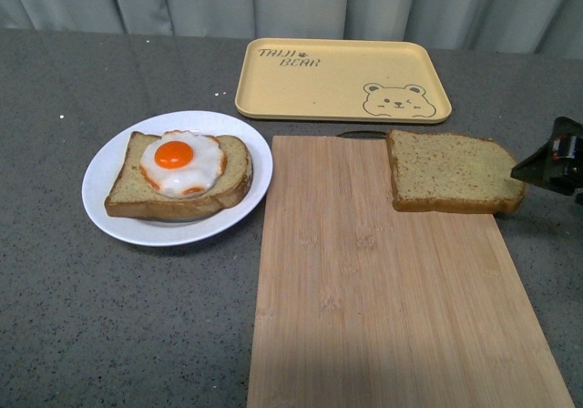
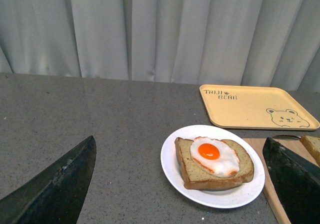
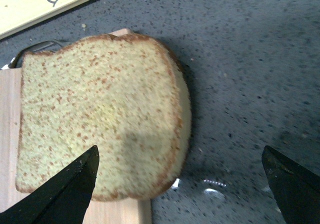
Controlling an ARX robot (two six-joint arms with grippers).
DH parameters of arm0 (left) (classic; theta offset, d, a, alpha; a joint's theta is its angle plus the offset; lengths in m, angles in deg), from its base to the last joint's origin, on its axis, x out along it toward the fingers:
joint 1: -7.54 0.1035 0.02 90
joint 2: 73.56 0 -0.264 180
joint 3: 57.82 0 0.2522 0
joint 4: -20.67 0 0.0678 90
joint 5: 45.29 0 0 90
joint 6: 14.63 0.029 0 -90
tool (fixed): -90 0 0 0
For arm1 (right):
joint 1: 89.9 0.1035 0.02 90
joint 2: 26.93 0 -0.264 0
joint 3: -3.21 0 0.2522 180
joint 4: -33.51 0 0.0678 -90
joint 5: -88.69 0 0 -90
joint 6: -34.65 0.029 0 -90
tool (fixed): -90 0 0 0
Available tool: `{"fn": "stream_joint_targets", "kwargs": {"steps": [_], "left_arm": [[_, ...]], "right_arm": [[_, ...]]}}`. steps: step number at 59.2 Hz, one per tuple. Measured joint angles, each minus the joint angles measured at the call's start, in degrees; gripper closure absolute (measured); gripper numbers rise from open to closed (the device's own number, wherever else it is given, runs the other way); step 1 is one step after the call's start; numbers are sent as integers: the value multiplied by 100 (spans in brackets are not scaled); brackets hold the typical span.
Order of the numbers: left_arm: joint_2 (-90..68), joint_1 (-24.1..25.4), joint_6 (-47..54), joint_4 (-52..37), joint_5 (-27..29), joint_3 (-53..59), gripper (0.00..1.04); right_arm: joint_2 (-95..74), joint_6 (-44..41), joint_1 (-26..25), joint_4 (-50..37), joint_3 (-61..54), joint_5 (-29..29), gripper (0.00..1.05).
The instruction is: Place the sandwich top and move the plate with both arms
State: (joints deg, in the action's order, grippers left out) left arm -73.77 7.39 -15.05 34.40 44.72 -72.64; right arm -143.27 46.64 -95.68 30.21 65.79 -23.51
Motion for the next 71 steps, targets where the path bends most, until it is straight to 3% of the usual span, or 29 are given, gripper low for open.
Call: {"fn": "stream_joint_targets", "kwargs": {"steps": [12, 24, 48, 61, 71], "left_arm": [[0, 0, 0, 0, 0, 0, 7], [0, 0, 0, 0, 0, 0, 7], [2, 0, 0, 0, 0, 0, 7], [2, 0, 0, 0, 0, 0, 7], [0, 0, 0, 0, 0, 0, 7]], "right_arm": [[-549, 592, 223, 396, 675, -199, 11], [-782, 811, 317, 568, 988, -234, 44], [-345, 1169, 356, 455, 739, -284, 98], [393, 2227, 752, -566, 262, -691, 102], [457, 3484, 1742, -1626, 258, -813, 102]]}}
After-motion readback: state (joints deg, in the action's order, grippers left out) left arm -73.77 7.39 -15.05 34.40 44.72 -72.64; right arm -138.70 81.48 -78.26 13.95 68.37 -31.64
